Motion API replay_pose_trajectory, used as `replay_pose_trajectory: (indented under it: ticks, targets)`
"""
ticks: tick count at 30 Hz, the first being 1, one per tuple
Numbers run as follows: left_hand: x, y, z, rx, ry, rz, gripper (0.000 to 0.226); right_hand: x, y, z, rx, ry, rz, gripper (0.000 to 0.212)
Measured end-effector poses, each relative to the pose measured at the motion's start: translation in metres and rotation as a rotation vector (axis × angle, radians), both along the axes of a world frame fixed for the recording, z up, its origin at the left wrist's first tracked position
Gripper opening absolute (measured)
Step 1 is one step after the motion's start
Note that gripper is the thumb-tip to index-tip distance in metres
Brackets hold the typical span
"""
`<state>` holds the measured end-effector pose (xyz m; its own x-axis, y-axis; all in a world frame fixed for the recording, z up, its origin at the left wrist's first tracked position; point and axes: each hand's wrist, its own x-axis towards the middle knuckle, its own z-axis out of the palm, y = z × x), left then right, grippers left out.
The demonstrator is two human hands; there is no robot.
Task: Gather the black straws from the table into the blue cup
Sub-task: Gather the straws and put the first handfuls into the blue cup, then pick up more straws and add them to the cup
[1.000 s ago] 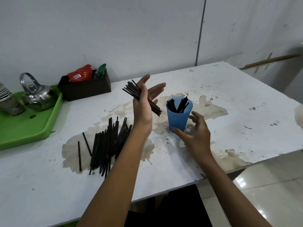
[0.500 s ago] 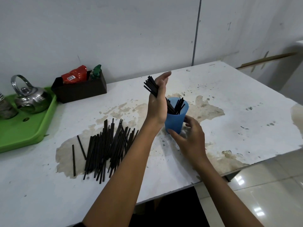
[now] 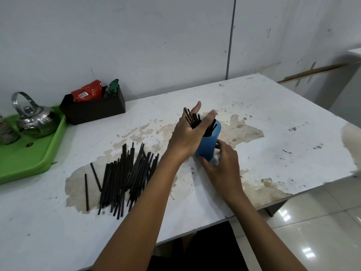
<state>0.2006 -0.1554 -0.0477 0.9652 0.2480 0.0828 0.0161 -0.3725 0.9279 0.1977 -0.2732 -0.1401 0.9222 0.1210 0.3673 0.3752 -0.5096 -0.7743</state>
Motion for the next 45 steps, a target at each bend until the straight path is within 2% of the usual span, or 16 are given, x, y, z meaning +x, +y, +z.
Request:
replay_pose_trajectory:
  ticks: [3,7,8,13,16,19,23,26,29,33,36,39,45]
  targets:
    - [-0.005,-0.001,0.003,-0.002,0.039,0.016,0.081,-0.006,0.0,0.002,-0.08,-0.008,-0.033,0.061]
    - [-0.007,-0.001,0.002,0.007,0.029,0.031,0.048,-0.017,0.0,0.003,-0.192,-0.046,-0.076,0.052]
    - [-0.007,0.0,0.001,-0.009,0.023,0.027,0.049,-0.019,0.0,0.003,-0.205,-0.054,-0.085,0.05]
    - [-0.013,0.005,0.002,-0.036,-0.029,0.021,0.078,-0.024,0.0,0.004,-0.222,-0.04,-0.09,0.037]
    - [-0.019,0.013,0.002,-0.037,-0.067,0.053,0.072,-0.031,-0.002,0.003,-0.27,-0.043,-0.076,0.03]
    - [-0.031,0.025,-0.001,-0.014,-0.096,0.158,0.06,-0.039,-0.002,0.001,-0.339,-0.086,0.06,0.021]
    - [-0.062,0.052,-0.013,0.05,-0.133,0.36,0.038,-0.046,0.004,0.002,-0.418,-0.162,0.284,0.021]
    - [-0.088,0.077,-0.027,0.167,-0.101,0.449,0.028,-0.049,0.015,0.006,-0.412,-0.164,0.37,0.024]
    - [-0.11,0.1,-0.041,0.368,-0.029,0.52,0.024,-0.049,0.03,0.005,-0.434,-0.19,0.454,0.026]
    - [-0.135,0.12,-0.049,0.592,0.053,0.628,0.027,-0.045,0.049,0.006,-0.443,-0.184,0.502,0.029]
    - [-0.152,0.131,-0.055,0.689,0.164,0.694,0.036,-0.045,0.056,0.007,-0.416,-0.178,0.503,0.028]
    - [-0.159,0.136,-0.061,0.711,0.316,0.686,0.051,-0.047,0.056,0.005,-0.396,-0.178,0.481,0.028]
    - [-0.151,0.132,-0.058,0.656,0.286,0.658,0.055,-0.053,0.054,0.006,-0.422,-0.151,0.462,0.032]
